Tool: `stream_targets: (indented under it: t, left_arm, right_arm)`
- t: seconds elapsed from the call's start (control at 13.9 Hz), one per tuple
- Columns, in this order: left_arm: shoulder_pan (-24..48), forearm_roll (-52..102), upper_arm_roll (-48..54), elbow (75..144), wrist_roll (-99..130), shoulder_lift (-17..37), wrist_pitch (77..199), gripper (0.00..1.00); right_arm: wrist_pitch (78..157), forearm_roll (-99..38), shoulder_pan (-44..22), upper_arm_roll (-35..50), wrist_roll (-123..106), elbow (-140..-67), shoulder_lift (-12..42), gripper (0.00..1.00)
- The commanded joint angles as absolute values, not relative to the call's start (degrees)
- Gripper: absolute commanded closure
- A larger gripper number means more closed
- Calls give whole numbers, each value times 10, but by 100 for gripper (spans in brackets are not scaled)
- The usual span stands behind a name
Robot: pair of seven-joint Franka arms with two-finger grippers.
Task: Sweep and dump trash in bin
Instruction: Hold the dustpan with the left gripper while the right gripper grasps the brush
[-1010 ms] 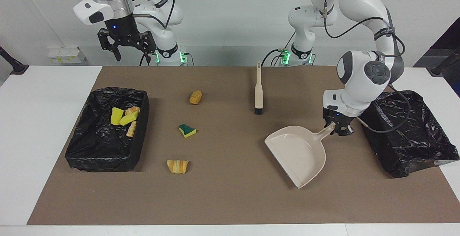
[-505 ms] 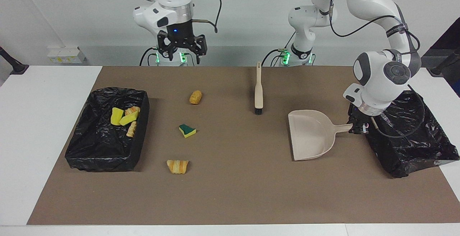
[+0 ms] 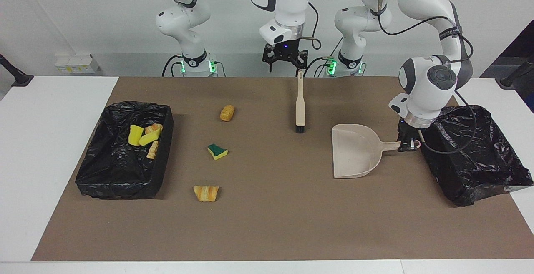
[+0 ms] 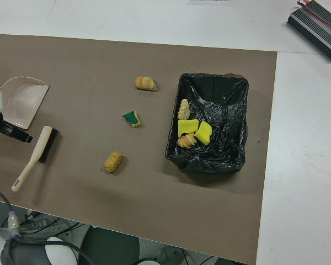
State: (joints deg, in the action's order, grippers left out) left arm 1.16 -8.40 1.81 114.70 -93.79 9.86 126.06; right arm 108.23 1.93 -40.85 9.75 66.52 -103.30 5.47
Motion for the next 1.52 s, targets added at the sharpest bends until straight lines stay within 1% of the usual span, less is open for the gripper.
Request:
stream_targets:
  t: [0.0, 0.14, 0.22, 0.36, 0.43, 0.51, 0.65, 0.79, 0.87, 0.94, 1.01, 1.08, 1.15, 1.23, 1.37, 1.44]
  left_arm:
    - [18, -97, 12, 1174, -919, 76, 1269, 100]
    - [18, -97, 13, 1179, -898, 72, 1266, 100]
    - [19, -97, 13, 1180, -896, 71, 1266, 100]
    - [21, -97, 13, 1184, -893, 70, 1267, 100]
    - [23, -97, 13, 1186, -893, 69, 1267, 100]
    - [23, -97, 13, 1186, -893, 69, 1267, 100]
    - [24, -97, 13, 1187, -892, 69, 1267, 100]
    - [24, -97, 13, 1187, -892, 69, 1267, 100]
    - [24, -97, 13, 1187, -892, 69, 1267, 100]
    - [24, -97, 13, 1187, -892, 69, 1267, 100]
    - [24, -97, 14, 1187, -891, 69, 1266, 100]
    - [24, -97, 14, 1187, -890, 68, 1266, 100]
    - [24, -97, 14, 1187, -890, 68, 1266, 100]
    - [24, -97, 14, 1187, -889, 67, 1266, 100]
    - [25, -97, 14, 1188, -886, 67, 1266, 100]
    - [25, -97, 14, 1188, -886, 67, 1266, 100]
  right_arm:
    - [1156, 11, -439, 92, 717, -1084, 73, 0]
    - [1204, 12, -476, 92, 760, -1090, 121, 0]
    - [1252, 12, -489, 92, 770, -1118, 123, 0]
    - [1316, 13, -495, 92, 762, -1184, 100, 0]
    - [1326, 13, -496, 93, 755, -1215, 86, 0]
    - [1335, 13, -497, 95, 752, -1235, 76, 0]
    - [1340, 12, -504, 99, 752, -1246, 67, 0]
    - [1353, 12, -505, 99, 752, -1246, 68, 9]
    - [1358, 12, -506, 99, 751, -1246, 69, 17]
    - [1358, 12, -506, 99, 746, -1246, 69, 22]
    - [1362, 12, -506, 99, 737, -1246, 69, 24]
    - [1384, 12, -506, 99, 734, -1246, 72, 26]
    - [1395, 12, -506, 99, 730, -1247, 74, 26]
    - [1395, 12, -506, 99, 730, -1247, 74, 29]
    - [1409, 10, -503, 99, 723, -1247, 77, 47]
    - [1425, -8, -502, 99, 716, -1248, 81, 50]
